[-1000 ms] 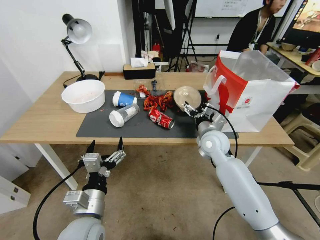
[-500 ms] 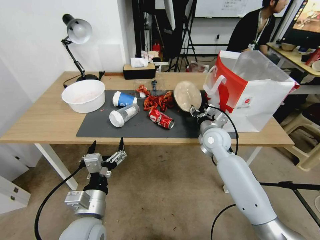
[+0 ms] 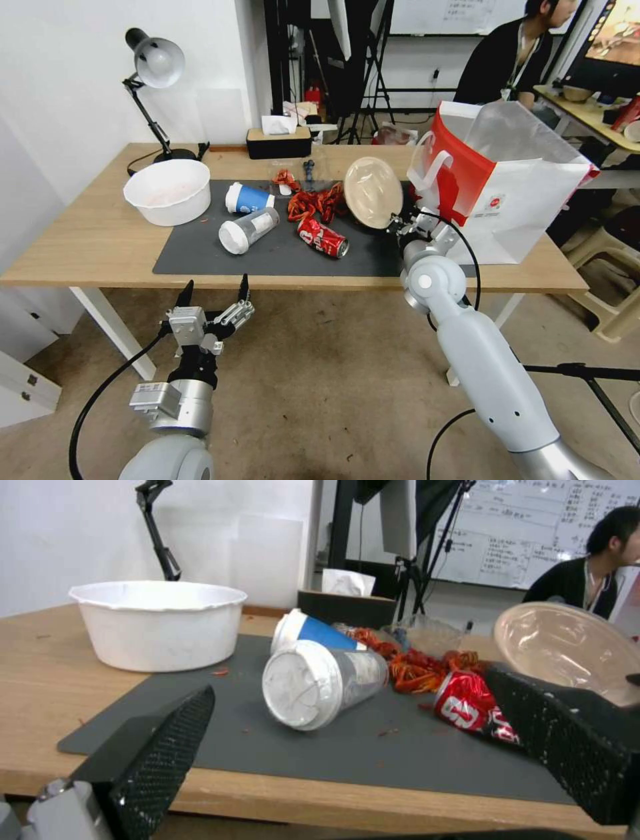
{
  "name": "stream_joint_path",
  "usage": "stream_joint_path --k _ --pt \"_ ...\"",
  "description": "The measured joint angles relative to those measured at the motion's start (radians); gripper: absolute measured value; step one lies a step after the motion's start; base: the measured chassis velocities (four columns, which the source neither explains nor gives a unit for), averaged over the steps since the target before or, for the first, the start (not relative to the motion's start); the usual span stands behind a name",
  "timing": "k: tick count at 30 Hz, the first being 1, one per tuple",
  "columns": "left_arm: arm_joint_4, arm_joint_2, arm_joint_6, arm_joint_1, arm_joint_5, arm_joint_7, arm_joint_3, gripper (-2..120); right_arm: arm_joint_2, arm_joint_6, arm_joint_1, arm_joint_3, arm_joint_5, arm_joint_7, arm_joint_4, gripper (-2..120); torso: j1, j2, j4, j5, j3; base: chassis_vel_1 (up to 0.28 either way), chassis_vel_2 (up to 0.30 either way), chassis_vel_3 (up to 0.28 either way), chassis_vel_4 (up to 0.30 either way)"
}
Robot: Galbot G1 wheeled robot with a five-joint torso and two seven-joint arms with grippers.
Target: Pick up the trash from the table and place it into the takeout bag.
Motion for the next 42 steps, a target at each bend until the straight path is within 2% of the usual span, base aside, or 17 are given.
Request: stream_joint_path --k 8,10,11,14,16,18,20,22,24,27,34,39,42 --pt "0.001 0.0 -0.001 -0.001 0.0 0.001 0.0 100 -0.034 0.056 -0.032 0.007 -0.02 -0.132 0.075 0 0.0 0.0 -0.0001 0.0 0.0 0.0 0.0 0.0 0.0" --pt "0.002 0.0 -0.001 -0.001 0.0 0.001 0.001 100 -0.055 0.085 -0.051 0.012 -0.044 -0.253 0.12 0 0.0 0.0 0.0 0.0 0.0 0.0 0.0 0.0 0.0" --pt "0.002 0.0 -0.001 -0.001 0.0 0.001 0.001 100 -0.055 0.085 -0.051 0.012 -0.044 -0.253 0.12 0 0.0 0.0 0.0 0.0 0.0 0.0 0.0 0.0 0.0" --pt "0.003 0.0 -0.002 -0.001 0.0 0.002 0.001 100 -0.079 0.114 -0.058 0.03 -0.107 -0.363 0.172 0 0.0 0.0 0.0 0.0 0.0 0.0 0.0 0.0 0.0" --pt "0.003 0.0 -0.002 -0.001 0.0 0.002 0.001 100 -0.086 0.117 -0.054 0.04 -0.129 -0.379 0.19 0 0.0 0.0 -0.0001 0.0 0.0 0.0 0.0 0.0 0.0" --pt "0.003 0.0 -0.002 -0.001 0.0 0.002 0.001 100 -0.107 0.117 -0.026 0.084 -0.231 -0.394 0.231 0 0.0 0.0 0.0001 0.0 0.0 0.0 0.0 0.0 0.0" --pt "0.003 0.0 -0.002 -0.001 0.0 0.002 0.001 100 -0.112 0.111 -0.019 0.095 -0.256 -0.394 0.238 0 0.0 0.0 0.0001 -0.0002 0.0 0.0 0.0 0.0 0.0" --pt "0.003 0.0 -0.002 -0.001 0.001 0.002 0.002 100 -0.153 0.043 0.026 0.163 -0.397 -0.372 0.27 0 0.0 0.0 0.0004 0.0002 0.0 0.0 0.0 0.0 0.0" --pt "0.003 0.0 -0.002 -0.001 0.002 0.003 0.002 100 -0.167 0.02 0.037 0.184 -0.431 -0.362 0.276 0 0.0 0.0 0.0002 0.0 0.0 0.0 0.0 0.0 0.0" --pt "0.003 0.0 -0.003 -0.002 0.003 0.003 0.005 100 -0.24 -0.09 0.064 0.277 -0.579 -0.332 0.289 0 0.0 0.0 -0.0002 0.0003 0.0 0.0 0.0 0.0 0.0" --pt "0.003 0.0 -0.005 -0.003 0.005 0.005 0.007 100 -0.296 -0.218 0.036 0.369 -0.683 -0.316 0.296 0 0.0 0.0 -0.0001 0.0003 0.0 0.0 0.0 0.0 0.0" --pt "0.001 0.0 -0.005 -0.002 0.006 0.006 0.007 100 -0.3 -0.263 0.0 0.383 -0.709 -0.317 0.309 0 0.0 0.0 0.0 0.0002 0.0 0.0 0.0 0.0 0.0" --pt "-0.002 0.0 -0.005 0.0 0.007 0.007 0.007 100 -0.293 -0.275 -0.016 0.385 -0.712 -0.311 0.313 11 0.0 0.0 0.0001 -0.0001 0.0 0.0 0.0 0.0 0.0"
